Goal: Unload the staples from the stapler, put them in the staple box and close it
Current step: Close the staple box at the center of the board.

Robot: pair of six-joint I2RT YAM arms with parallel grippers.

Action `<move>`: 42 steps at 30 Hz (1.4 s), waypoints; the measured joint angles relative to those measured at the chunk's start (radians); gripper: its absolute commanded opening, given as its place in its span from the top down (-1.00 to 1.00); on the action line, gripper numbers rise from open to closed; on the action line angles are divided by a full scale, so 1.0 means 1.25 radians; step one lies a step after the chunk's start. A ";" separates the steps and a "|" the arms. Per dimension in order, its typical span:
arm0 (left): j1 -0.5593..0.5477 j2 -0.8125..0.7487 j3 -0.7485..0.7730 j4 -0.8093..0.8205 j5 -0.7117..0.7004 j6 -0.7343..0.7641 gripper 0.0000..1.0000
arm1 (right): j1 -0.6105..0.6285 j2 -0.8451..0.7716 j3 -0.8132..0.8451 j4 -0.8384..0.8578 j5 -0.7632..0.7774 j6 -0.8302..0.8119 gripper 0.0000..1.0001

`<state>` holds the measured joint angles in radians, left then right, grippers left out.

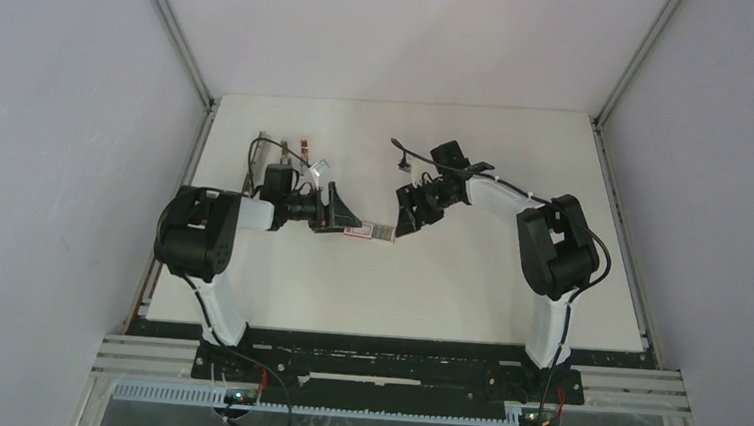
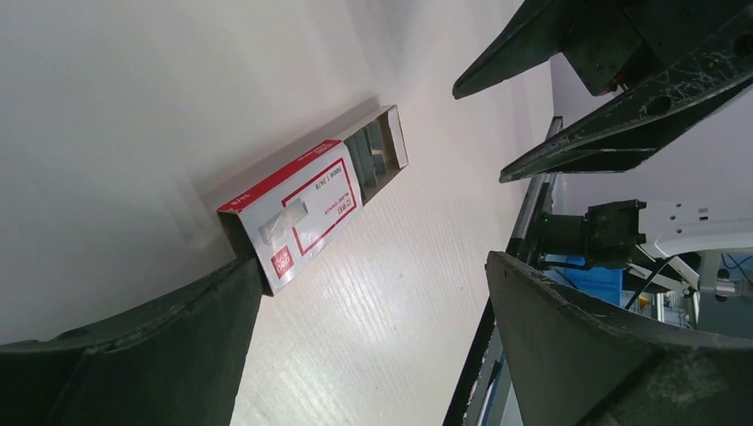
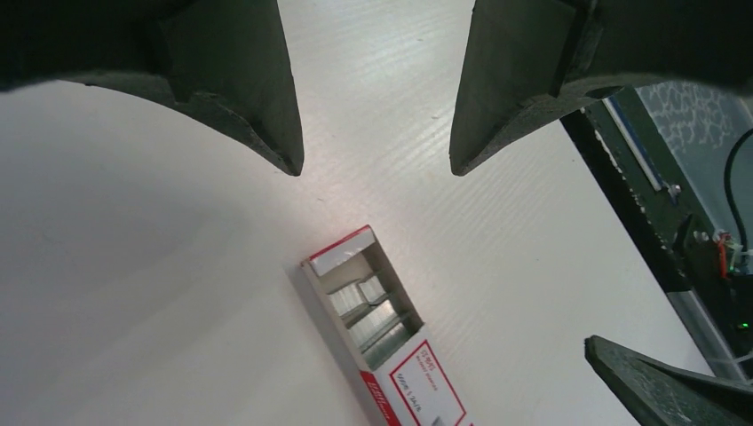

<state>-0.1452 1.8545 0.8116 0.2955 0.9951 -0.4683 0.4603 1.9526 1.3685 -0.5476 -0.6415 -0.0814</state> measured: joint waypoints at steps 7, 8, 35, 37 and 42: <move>0.015 -0.046 0.000 -0.062 -0.035 0.034 -0.99 | 0.005 0.004 0.000 0.024 -0.043 0.035 -0.22; 0.018 -0.049 0.000 -0.062 -0.039 0.034 -0.99 | 0.005 0.005 0.000 0.027 -0.048 0.037 -0.22; 0.002 -0.050 0.003 -0.083 -0.117 0.056 -0.99 | 0.000 0.095 0.000 0.071 -0.091 0.160 -0.15; -0.006 -0.050 0.005 -0.084 -0.122 0.057 -0.99 | 0.002 0.102 0.002 0.073 -0.101 0.170 -0.15; -0.024 -0.049 0.009 -0.087 -0.127 0.064 -0.99 | 0.009 0.111 0.014 0.079 -0.102 0.182 -0.15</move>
<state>-0.1753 1.7939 0.8230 0.1871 0.8368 -0.3885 0.4713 2.0914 1.3861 -0.4492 -0.7692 0.1467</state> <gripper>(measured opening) 0.996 0.577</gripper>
